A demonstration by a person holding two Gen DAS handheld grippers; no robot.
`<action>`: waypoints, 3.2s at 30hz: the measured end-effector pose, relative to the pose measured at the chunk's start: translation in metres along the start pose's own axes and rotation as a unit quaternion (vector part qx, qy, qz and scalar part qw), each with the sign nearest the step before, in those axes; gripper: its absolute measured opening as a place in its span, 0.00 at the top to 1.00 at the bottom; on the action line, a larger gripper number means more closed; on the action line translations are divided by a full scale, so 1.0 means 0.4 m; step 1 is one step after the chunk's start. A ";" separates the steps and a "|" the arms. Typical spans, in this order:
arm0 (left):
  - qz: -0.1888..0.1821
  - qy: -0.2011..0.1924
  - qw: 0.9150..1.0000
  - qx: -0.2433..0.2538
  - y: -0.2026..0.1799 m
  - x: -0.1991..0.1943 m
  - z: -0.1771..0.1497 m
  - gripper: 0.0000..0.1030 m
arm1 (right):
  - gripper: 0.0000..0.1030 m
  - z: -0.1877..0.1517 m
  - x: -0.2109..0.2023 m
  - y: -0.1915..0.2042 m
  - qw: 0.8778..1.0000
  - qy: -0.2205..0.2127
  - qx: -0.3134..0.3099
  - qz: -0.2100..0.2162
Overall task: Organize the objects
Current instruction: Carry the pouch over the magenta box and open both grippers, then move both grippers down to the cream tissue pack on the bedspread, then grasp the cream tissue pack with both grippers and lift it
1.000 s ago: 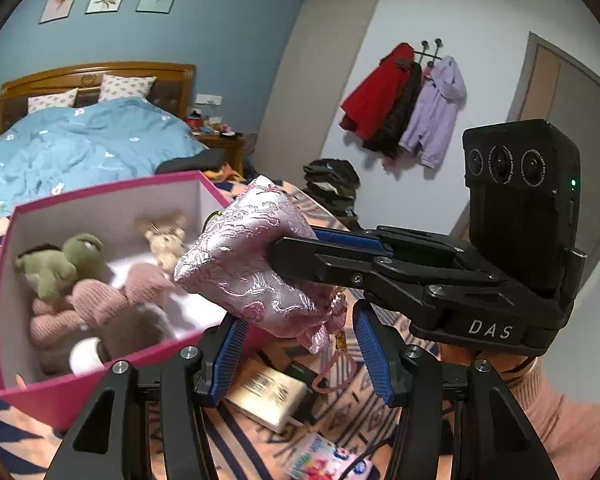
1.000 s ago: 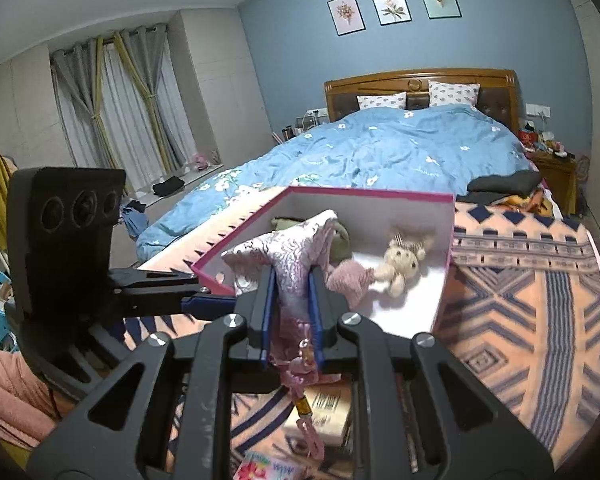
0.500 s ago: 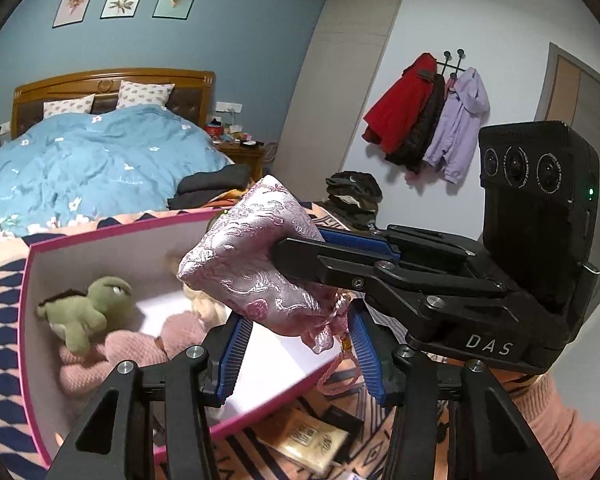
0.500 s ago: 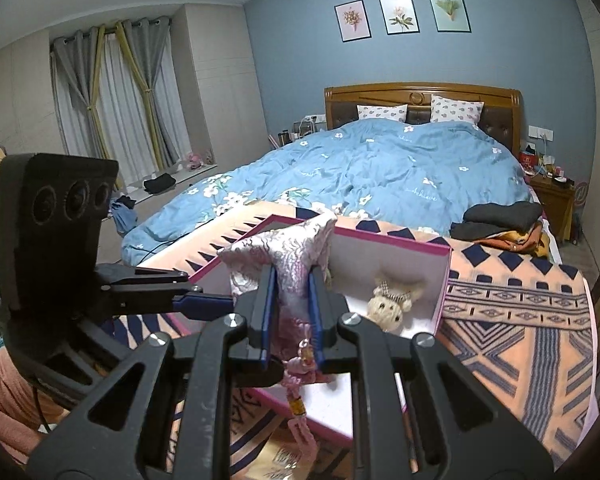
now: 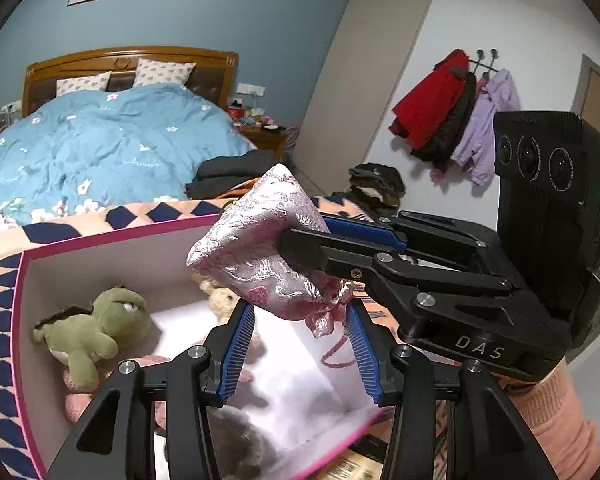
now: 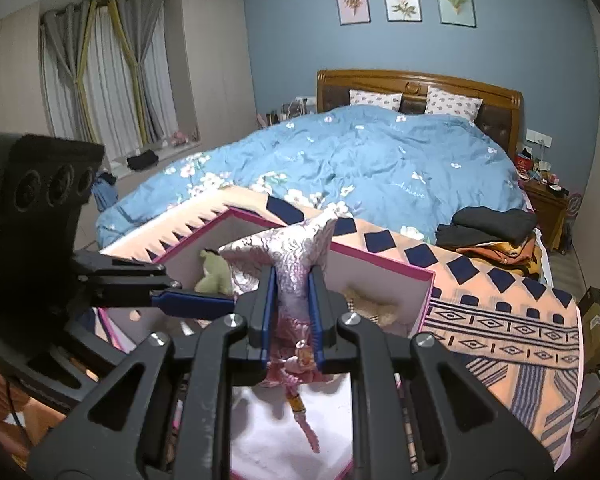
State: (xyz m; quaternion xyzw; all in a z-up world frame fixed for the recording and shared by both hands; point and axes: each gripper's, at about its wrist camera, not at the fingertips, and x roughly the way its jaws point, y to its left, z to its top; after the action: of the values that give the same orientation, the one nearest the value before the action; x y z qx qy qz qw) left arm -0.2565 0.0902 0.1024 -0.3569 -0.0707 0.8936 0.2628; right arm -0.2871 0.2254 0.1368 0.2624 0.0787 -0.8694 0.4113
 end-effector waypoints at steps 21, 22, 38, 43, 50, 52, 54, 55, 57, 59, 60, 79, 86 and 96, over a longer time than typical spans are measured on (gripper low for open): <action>0.052 0.029 0.997 -0.056 0.098 0.034 -0.060 0.39 | 0.64 -0.086 0.020 -0.061 0.996 0.020 0.077 -0.033; 0.053 0.025 0.997 -0.047 0.087 0.024 -0.069 0.39 | 0.64 -0.097 0.004 -0.059 0.996 0.014 0.084 -0.026; 0.040 -0.037 0.997 0.055 -0.085 -0.158 -0.238 0.36 | 0.59 -0.237 -0.213 0.046 0.992 -0.039 0.115 0.024; 0.025 -0.015 0.997 0.074 -0.122 -0.155 -0.310 0.36 | 0.58 -0.308 -0.250 0.086 0.991 -0.022 0.127 0.035; 0.010 0.032 0.998 0.060 -0.132 -0.099 -0.386 0.36 | 0.58 -0.426 -0.239 0.118 0.987 0.022 0.156 0.028; 0.007 0.045 0.998 0.052 -0.125 -0.083 -0.403 0.36 | 0.57 -0.457 -0.224 0.122 0.985 0.035 0.167 0.028; 0.003 0.052 0.998 0.045 -0.122 -0.075 -0.420 0.36 | 0.57 -0.481 -0.209 0.125 0.983 0.045 0.174 0.031; 0.002 0.055 0.998 0.042 -0.118 -0.071 -0.426 0.36 | 0.58 -0.491 -0.199 0.128 0.983 0.050 0.176 0.029; 0.000 0.061 0.998 0.035 -0.111 -0.064 -0.433 0.36 | 0.58 -0.507 -0.179 0.132 0.982 0.064 0.176 0.017; 0.001 0.067 0.997 0.028 -0.103 -0.053 -0.440 0.36 | 0.58 -0.516 -0.165 0.135 0.982 0.069 0.176 0.012; 0.001 0.070 0.997 0.027 -0.100 -0.049 -0.441 0.36 | 0.58 -0.519 -0.157 0.135 0.982 0.074 0.174 0.004; -0.035 0.115 0.992 0.038 -0.081 0.073 -0.379 0.36 | 0.58 -0.543 -0.161 0.069 0.975 0.075 0.198 -0.061; -0.083 0.136 0.987 0.010 -0.045 0.103 -0.378 0.35 | 0.58 -0.534 -0.164 0.051 0.975 0.069 0.206 -0.045; -0.103 0.142 0.984 0.013 -0.067 0.096 -0.407 0.35 | 0.70 -0.577 -0.143 0.095 0.974 0.115 0.191 0.035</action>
State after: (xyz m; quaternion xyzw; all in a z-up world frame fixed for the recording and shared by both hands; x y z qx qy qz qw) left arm -0.1588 0.1229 -0.0318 -0.4677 -0.0576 0.8027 0.3655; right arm -0.1382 0.3207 -0.0265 0.4373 -0.0516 -0.8172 0.3718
